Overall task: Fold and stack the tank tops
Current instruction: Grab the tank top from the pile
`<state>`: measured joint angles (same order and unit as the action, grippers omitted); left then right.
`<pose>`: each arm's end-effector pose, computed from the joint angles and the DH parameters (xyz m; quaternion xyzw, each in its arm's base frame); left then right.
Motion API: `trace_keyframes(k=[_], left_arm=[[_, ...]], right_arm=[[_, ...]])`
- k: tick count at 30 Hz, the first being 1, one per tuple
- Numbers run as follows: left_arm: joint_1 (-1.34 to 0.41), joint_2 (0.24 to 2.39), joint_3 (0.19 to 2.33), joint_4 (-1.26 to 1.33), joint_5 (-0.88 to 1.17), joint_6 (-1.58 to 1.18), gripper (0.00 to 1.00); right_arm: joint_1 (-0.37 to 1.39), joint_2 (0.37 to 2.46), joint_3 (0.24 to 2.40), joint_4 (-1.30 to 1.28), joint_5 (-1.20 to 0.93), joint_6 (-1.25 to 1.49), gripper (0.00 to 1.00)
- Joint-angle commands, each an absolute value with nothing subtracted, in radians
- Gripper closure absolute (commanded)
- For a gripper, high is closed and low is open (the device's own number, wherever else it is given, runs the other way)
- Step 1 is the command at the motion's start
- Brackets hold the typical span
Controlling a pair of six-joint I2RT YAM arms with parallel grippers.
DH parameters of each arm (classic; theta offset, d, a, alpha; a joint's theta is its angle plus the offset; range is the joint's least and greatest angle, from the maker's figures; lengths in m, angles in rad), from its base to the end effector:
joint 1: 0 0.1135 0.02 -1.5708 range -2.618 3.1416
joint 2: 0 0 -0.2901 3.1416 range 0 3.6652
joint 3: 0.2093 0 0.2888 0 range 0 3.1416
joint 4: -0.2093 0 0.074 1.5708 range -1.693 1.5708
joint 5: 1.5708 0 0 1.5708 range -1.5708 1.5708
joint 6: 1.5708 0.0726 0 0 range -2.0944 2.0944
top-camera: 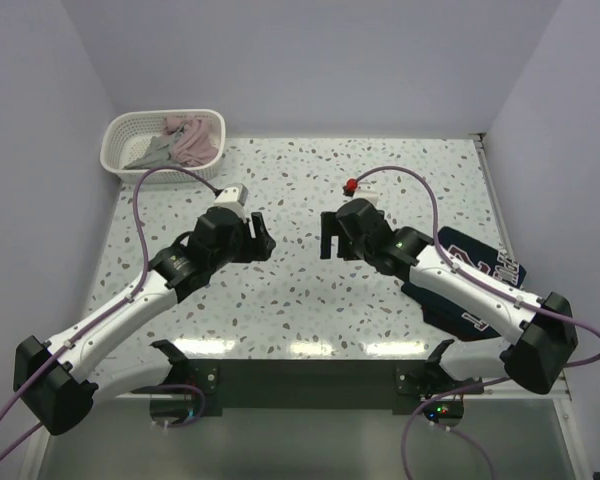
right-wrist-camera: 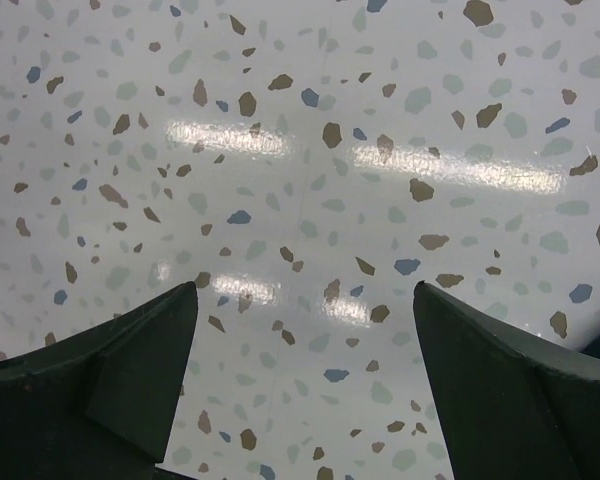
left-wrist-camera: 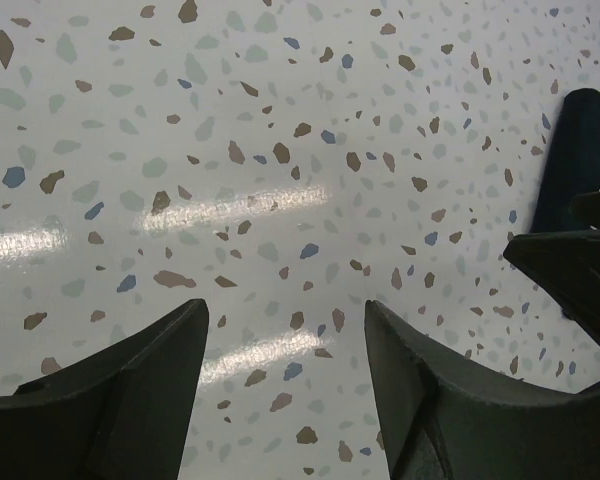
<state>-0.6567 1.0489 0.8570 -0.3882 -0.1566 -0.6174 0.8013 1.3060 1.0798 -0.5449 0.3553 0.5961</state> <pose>0.2334 -0.1656 0.2901 -0.0199 0.8777 -0.2266 0.4219 0.2510 0.2228 0.2896 -0.0244 0.9089 0.1218 0.3981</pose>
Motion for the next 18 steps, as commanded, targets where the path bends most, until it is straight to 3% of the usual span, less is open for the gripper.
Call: trace_keyframes(k=[1,11,18], left_arm=[[-0.652,1.042,0.862,-0.374,-0.160,-0.627,0.31],[-0.652,1.077,0.922,-0.383,-0.199,-0.637,0.31],[-0.609,1.215,1.101,-0.451,-0.428,-0.669,0.28]], right_arm=[[0.799,1.266,1.081,-0.528,0.397,0.609,0.07],[0.801,1.258,1.098,-0.554,0.405,0.594,0.07],[0.801,1.296,1.158,-0.538,0.371,0.562,0.05]])
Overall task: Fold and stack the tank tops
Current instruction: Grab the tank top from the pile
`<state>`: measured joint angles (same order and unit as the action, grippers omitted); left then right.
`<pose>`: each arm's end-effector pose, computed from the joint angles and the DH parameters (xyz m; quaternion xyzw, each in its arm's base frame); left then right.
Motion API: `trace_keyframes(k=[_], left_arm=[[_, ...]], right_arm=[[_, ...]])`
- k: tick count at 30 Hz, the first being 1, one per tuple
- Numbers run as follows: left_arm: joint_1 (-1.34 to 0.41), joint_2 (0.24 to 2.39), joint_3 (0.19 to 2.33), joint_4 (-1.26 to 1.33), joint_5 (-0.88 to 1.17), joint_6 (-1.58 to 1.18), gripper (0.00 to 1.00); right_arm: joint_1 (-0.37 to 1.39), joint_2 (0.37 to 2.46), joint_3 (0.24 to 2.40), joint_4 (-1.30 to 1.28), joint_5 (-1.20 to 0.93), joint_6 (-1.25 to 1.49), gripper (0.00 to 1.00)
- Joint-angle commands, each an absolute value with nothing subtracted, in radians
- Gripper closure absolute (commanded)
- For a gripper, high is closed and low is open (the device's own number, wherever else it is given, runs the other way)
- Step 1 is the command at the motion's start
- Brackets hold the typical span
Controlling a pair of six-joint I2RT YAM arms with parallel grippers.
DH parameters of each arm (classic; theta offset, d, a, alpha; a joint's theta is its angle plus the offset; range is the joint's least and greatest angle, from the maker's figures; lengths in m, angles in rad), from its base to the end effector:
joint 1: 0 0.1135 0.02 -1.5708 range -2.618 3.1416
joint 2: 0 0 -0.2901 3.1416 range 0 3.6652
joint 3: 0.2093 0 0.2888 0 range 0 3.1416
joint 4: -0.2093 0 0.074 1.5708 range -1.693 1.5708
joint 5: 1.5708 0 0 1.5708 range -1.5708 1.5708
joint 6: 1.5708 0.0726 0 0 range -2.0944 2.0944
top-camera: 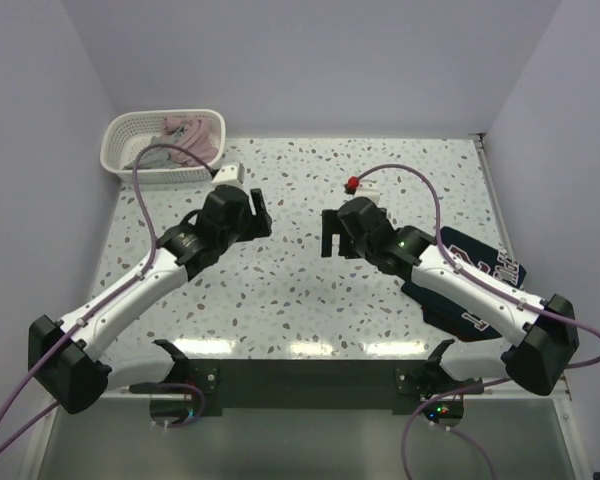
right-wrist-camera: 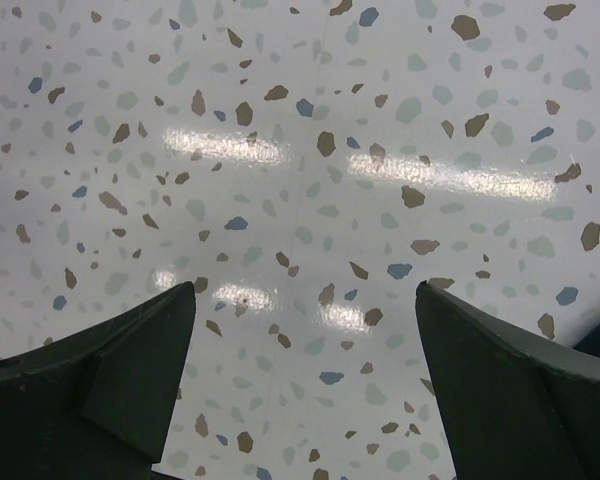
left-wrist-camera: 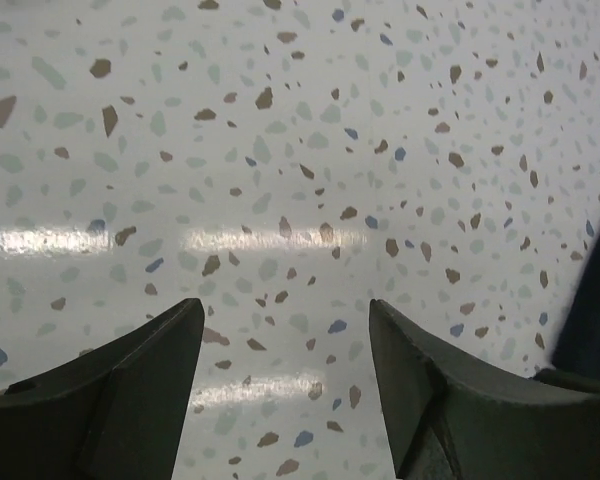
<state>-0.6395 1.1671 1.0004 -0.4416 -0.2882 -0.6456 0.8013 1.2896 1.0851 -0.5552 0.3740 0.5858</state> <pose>0.2630 -0.1699 0.3105 -0.0691 0.8770 -0.1726 0.4430 0.2493 0.2192 0.2961 -0.0242 0.9055 0.1164 0.4073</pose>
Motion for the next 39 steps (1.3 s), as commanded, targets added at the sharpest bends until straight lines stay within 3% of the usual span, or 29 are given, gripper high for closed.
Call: trace_keyframes(k=[1,6,16,24,39], left_arm=[[-0.588,1.248,1.144,-0.446,-0.448,-0.669,0.28],[-0.457,1.360,1.258,-0.368,-0.499,-0.637,0.26],[-0.144,1.808,1.620,-0.250,-0.517,-0.514,0.28],[-0.087,2.149,1.961,-0.271,-0.577,-0.399,0.29],[-0.074,2.286,1.954,-0.267,-0.669,-0.425,0.34]], right_arm=[[0.802,1.305,1.182,-0.541,0.370,0.558,0.05],[0.801,1.356,1.232,-0.537,0.338,0.543,0.04],[0.799,1.440,1.267,-0.491,0.245,0.532,0.04],[0.799,1.492,1.276,-0.479,0.221,0.508,0.04],[0.799,1.548,1.253,-0.456,0.216,0.518,0.04]])
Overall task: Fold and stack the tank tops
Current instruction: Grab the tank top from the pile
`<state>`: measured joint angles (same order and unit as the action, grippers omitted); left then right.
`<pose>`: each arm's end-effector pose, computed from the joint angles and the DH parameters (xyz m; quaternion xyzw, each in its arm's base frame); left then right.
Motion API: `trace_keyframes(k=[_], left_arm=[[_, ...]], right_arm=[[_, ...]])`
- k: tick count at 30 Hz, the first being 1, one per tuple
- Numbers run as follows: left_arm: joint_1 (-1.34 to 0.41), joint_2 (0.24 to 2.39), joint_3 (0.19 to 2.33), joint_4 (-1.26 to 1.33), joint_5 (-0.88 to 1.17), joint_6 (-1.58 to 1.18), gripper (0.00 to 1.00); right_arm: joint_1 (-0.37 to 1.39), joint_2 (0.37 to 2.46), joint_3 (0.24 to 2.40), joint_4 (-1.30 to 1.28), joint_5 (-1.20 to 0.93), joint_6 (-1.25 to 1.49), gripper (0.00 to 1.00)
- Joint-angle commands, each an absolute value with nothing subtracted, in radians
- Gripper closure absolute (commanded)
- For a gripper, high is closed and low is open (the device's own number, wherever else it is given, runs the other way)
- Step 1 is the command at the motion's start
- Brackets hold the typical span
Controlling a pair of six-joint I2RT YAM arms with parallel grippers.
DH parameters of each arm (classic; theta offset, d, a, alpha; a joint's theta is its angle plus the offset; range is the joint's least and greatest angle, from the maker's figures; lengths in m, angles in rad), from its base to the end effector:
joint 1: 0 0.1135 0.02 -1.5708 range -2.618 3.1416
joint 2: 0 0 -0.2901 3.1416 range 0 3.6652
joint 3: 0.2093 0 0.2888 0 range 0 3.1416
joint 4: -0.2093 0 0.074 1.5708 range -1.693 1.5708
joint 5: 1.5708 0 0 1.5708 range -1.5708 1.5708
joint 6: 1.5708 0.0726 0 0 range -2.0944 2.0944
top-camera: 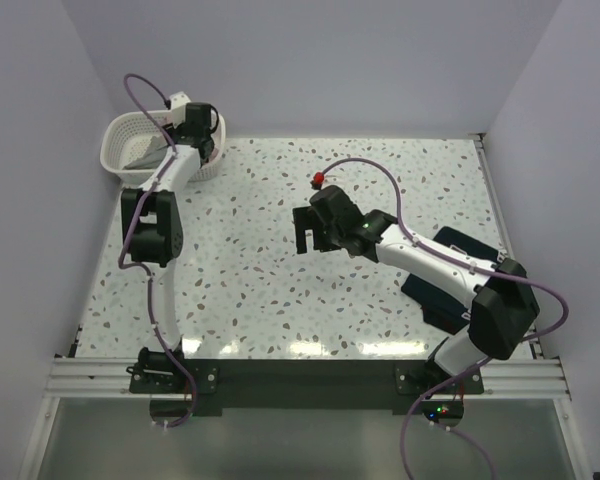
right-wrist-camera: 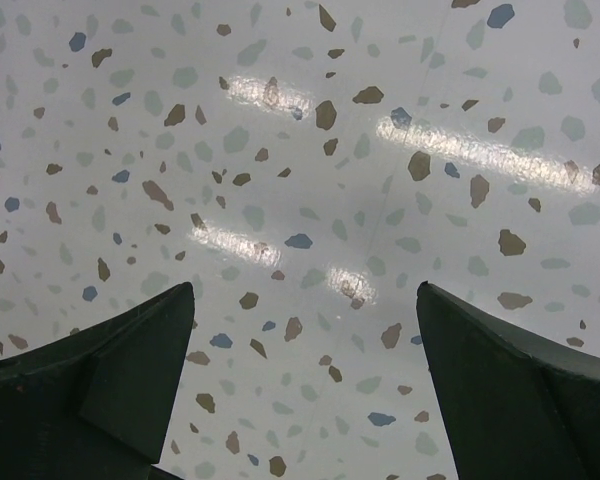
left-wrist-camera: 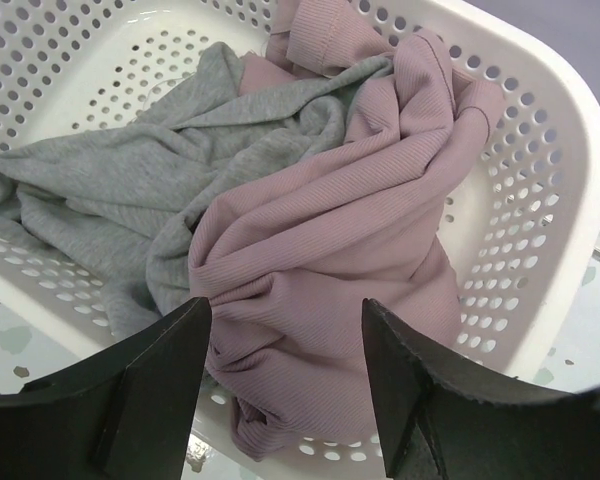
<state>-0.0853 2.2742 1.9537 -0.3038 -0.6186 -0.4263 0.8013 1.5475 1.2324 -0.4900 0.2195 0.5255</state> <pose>0.6041 -0.0094 0.2249 -0.2806 0.8120 0.1523 0.4886 0.2902 0.2769 0.2686 -0.0862 0.9189 0.1486 0.3551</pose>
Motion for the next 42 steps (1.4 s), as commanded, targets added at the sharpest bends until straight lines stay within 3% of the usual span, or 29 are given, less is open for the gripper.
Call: trace_keyframes(k=[1,19,22,26,29,42], left_arm=[[-0.074,2.289,1.954,-0.267,-0.672,-0.426,0.34],[-0.066,2.296,1.882,-0.212,-0.696,-0.453,0.45],[-0.064,2.286,1.873,-0.180,-0.693,-0.434,0.59],[-0.061,2.260,1.873,-0.131,-0.664,-0.396,0.87],[-0.061,2.221,1.878,-0.088,-0.641,-0.364,1.00],[-0.075,1.994,1.928,0.060,-0.497,-0.287,1.00]], right_arm=[[0.799,1.549,1.253,-0.456,0.218,0.518,0.04],[0.801,1.588,1.272,-0.462,0.222,0.518,0.05],[0.801,1.586,1.278,-0.465,0.224,0.517,0.05],[0.799,1.586,1.284,-0.471,0.224,0.512,0.05],[0.801,1.586,1.290,-0.472,0.225,0.509,0.05],[0.801,1.598,1.321,-0.476,0.229,0.505,0.05]])
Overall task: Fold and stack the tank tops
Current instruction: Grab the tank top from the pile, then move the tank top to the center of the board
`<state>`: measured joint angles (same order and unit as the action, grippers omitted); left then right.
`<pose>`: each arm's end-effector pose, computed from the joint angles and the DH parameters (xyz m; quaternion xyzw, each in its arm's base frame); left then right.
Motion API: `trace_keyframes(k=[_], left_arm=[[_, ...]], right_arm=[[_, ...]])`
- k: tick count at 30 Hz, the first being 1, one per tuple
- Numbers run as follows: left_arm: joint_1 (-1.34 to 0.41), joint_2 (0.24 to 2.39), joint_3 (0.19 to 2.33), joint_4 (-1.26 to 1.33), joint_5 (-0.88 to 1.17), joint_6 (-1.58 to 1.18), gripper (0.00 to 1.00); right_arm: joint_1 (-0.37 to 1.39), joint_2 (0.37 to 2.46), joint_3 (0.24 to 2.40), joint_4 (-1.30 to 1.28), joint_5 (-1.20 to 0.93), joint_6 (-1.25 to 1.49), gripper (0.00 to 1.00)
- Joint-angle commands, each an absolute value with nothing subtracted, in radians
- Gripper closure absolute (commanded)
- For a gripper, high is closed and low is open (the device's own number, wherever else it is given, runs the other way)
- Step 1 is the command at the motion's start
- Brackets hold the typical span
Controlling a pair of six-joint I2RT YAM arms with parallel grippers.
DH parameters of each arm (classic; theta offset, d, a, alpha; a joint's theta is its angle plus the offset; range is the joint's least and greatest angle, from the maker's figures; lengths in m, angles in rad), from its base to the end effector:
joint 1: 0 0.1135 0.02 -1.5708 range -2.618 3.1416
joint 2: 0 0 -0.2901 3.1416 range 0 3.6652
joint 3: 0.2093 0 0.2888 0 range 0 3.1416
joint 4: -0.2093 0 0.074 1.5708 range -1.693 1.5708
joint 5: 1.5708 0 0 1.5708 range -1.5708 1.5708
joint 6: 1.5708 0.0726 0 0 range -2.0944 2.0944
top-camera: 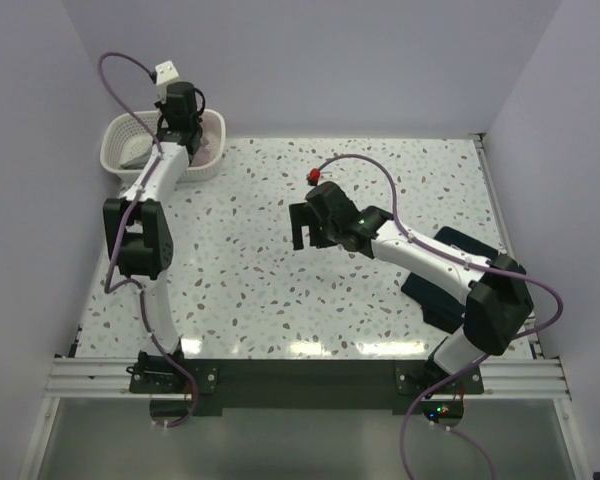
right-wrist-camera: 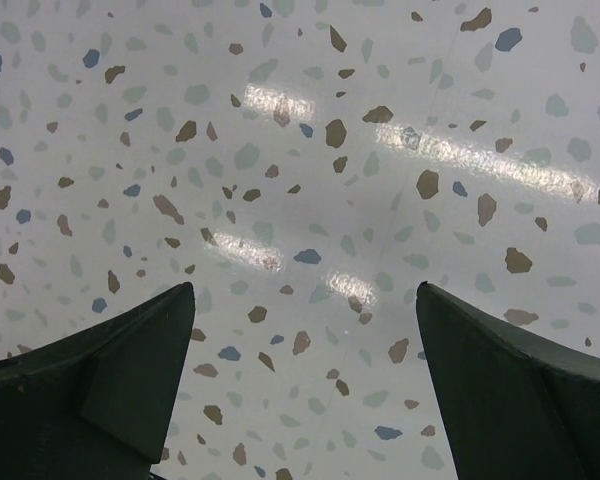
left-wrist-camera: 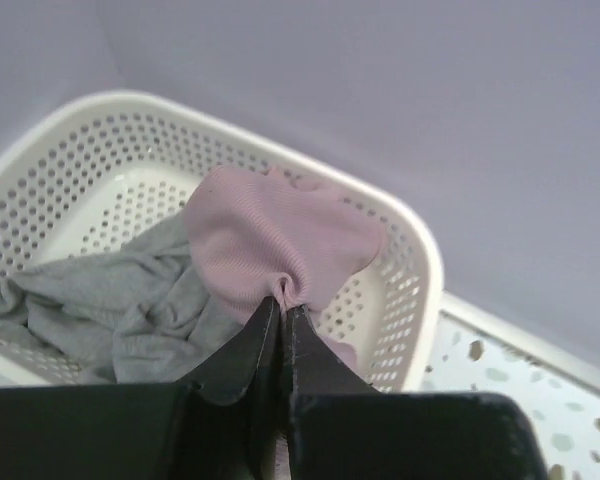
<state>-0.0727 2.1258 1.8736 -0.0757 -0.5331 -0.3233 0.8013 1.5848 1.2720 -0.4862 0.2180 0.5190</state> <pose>0.5918 -0.0061 0.3037 -0.2502 0.7590 0.0995 0.5928 0.2982 0.2853 0.2699 -0.0890 0.9176 0.1498 0.3574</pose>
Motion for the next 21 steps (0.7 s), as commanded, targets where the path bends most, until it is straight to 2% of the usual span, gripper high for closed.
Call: trace_keyframes(k=[1,9,13,21], left_arm=[[-0.084,1.981,1.925,0.066,-0.488,-0.284,1.00],[-0.155,1.801,1.931,0.127,-0.446,-0.218,1.00],[-0.257,1.718,1.990,0.138,-0.457,-0.134,1.00],[-0.408,1.513,1.970,0.141,-0.397,-0.124,1.00]], right_arm=[[0.801,1.601,1.325,-0.476,0.227,0.505,0.05],[0.793,1.594,1.367,-0.494,0.273,0.494,0.04],[0.784,1.574,1.377,-0.492,0.298,0.494,0.04],[0.767,1.491,1.385,-0.503,0.331,0.508,0.04]])
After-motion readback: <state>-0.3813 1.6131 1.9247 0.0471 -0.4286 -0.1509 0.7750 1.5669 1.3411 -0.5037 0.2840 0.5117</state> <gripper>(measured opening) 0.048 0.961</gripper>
